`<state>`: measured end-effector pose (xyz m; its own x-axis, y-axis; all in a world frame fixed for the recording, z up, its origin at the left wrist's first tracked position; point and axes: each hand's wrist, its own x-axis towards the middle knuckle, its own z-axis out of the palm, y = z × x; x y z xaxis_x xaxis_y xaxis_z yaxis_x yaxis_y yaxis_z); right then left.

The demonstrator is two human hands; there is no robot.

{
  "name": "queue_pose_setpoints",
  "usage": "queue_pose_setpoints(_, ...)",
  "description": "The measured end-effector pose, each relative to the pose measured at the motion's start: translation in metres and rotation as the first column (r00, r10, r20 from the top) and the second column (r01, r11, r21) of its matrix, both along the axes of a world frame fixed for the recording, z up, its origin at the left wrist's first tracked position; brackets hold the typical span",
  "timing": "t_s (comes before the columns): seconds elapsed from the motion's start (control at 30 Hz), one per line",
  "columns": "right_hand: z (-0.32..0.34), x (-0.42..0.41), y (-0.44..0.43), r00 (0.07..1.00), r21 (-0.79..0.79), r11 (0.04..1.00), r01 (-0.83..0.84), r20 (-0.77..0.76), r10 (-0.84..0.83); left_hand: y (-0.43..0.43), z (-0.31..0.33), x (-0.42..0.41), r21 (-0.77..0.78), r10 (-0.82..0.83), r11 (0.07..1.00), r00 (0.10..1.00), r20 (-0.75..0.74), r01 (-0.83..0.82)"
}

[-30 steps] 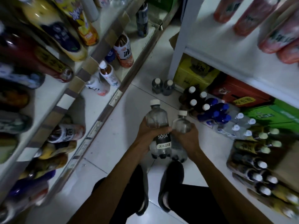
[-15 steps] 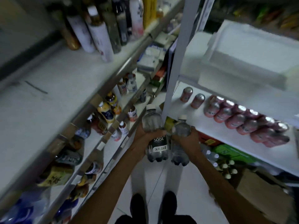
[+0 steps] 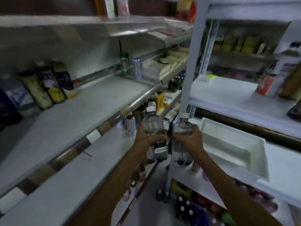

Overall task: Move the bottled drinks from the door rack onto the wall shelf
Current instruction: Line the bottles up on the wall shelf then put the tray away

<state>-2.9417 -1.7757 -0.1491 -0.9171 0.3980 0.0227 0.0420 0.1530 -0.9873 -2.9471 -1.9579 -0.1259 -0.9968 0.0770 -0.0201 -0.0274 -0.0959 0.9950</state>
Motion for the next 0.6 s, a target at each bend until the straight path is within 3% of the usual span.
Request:
queue_pose_setpoints(0.27, 0.098, -0.02, -0.037, 0.972, 0.048, 0.982, -0.182, -0.141, 0.187, -0.03, 0.089, 0.019, 0.045, 0.166, 0.986, 0.976, -0.139, -0.161)
queue_pose_setpoints(0.47, 0.127, -0.037, -0.082, 0.936, 0.04, 0.956, -0.29, -0.194, 0.292, -0.065, 0.113, 0.034, 0.024, 0.326, 0.944, 0.913, -0.244, -0.33)
queue_pose_setpoints(0.6, 0.138, -0.032, -0.119, 0.875, 0.052, 0.899, -0.434, -0.214, 0.435, -0.099, 0.117, 0.052, 0.012, 0.45, 0.887, 0.86, -0.239, -0.461)
